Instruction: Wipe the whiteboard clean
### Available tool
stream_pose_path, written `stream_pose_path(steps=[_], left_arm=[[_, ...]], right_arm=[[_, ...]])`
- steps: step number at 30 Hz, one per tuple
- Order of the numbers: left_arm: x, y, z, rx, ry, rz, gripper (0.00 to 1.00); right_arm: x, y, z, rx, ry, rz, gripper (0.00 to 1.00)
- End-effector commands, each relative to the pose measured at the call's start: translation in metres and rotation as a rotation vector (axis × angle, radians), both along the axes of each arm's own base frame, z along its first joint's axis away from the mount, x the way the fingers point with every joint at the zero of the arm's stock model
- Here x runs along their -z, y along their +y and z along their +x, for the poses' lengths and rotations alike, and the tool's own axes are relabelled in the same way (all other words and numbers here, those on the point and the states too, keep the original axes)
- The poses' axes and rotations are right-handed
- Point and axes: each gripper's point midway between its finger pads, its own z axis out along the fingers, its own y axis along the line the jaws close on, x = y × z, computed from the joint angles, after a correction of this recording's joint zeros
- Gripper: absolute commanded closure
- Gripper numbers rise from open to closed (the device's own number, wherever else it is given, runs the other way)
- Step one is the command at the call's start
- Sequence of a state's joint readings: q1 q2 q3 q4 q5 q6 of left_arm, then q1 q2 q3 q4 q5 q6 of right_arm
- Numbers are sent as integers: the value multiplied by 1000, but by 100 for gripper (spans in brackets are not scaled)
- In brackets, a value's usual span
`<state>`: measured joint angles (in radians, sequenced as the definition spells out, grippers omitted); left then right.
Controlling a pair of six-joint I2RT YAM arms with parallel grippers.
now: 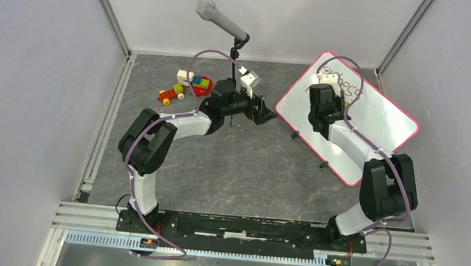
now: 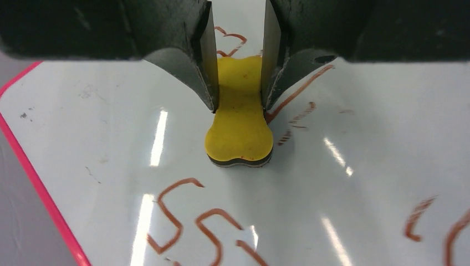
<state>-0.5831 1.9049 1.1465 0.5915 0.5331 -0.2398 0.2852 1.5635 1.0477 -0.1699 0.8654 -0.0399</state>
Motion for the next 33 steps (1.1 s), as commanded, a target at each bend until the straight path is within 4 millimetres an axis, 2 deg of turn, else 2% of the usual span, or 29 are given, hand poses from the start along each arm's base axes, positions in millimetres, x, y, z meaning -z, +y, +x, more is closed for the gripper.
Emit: stream_pose_path(steps=[1, 7, 10, 14, 19, 22, 27, 33], left_arm=[[-26, -1, 9, -5, -101, -10, 0], [-24, 0, 10, -12, -103, 1, 0], [-24, 0, 10, -14, -104, 2, 0], [-25, 0, 10, -13, -102, -1, 0], [-24, -3, 9, -6, -87, -20, 0], [-23, -10, 9, -4, -55, -60, 0], [-3, -39, 12, -52, 26, -63, 6], [43, -92, -3, -40, 171, 1, 14]], right_arm=[[8, 36, 16, -100, 13, -20, 68], [38, 107, 41, -278, 59, 75, 68], [42, 118, 49, -298, 66, 102, 68], [30, 98, 44, -254, 40, 83, 68], [19, 40, 18, -130, -17, 115, 67], [10, 22, 1, -104, -61, 126, 67], [4, 23, -6, -126, -64, 151, 63], [2, 26, -6, -139, -19, 153, 41]])
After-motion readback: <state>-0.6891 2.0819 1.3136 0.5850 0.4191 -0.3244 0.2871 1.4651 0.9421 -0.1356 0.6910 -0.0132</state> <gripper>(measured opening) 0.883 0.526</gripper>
